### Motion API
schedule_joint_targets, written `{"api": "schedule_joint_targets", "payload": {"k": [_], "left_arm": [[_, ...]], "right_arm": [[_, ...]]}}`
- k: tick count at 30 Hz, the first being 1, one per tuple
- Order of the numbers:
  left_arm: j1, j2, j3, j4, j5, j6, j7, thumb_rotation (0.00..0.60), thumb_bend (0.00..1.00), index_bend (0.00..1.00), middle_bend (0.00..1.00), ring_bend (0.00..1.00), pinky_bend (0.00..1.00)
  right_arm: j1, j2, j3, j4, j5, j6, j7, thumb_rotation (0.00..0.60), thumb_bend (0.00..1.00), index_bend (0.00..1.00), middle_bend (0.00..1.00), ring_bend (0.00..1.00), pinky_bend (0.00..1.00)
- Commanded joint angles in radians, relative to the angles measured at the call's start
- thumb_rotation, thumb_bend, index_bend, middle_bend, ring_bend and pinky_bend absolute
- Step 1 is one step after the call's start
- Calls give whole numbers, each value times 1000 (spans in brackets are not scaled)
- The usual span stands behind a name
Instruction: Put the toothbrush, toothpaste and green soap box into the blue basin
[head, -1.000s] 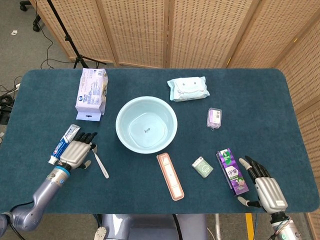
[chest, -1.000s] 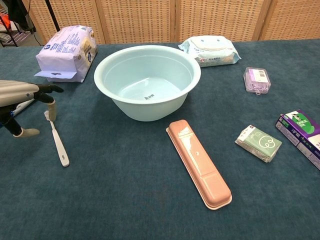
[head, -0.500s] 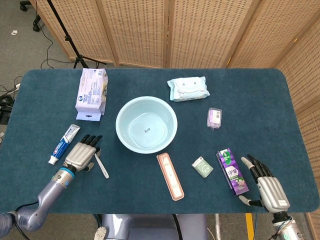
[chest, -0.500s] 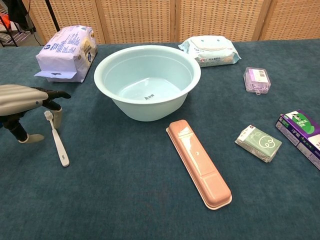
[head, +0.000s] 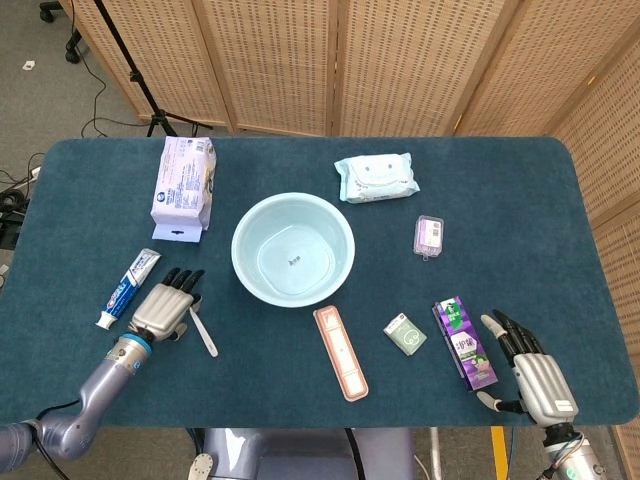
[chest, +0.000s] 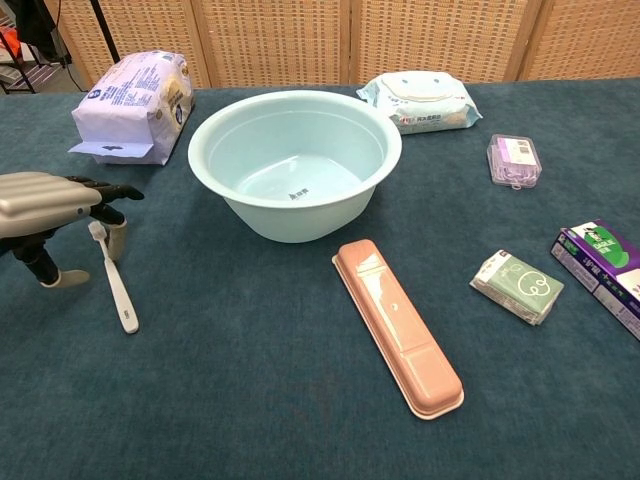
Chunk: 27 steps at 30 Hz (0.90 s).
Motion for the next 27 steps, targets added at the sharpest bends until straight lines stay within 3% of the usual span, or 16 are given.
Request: {"api": "schedule_joint_targets", "payload": {"k": [1,27], "left_arm": [[-2,-5,5,6,3,1,4,600,336,460,0,0,0],[17,-84,44,106,78,50,-4,600,386,510,0,0,0]], "right_arm": [[0,0,0,1,1,0,1,600,53,53,0,0,81],[-3,-2,3,4,-5,11,9,600,53,53,0,0,81]]}}
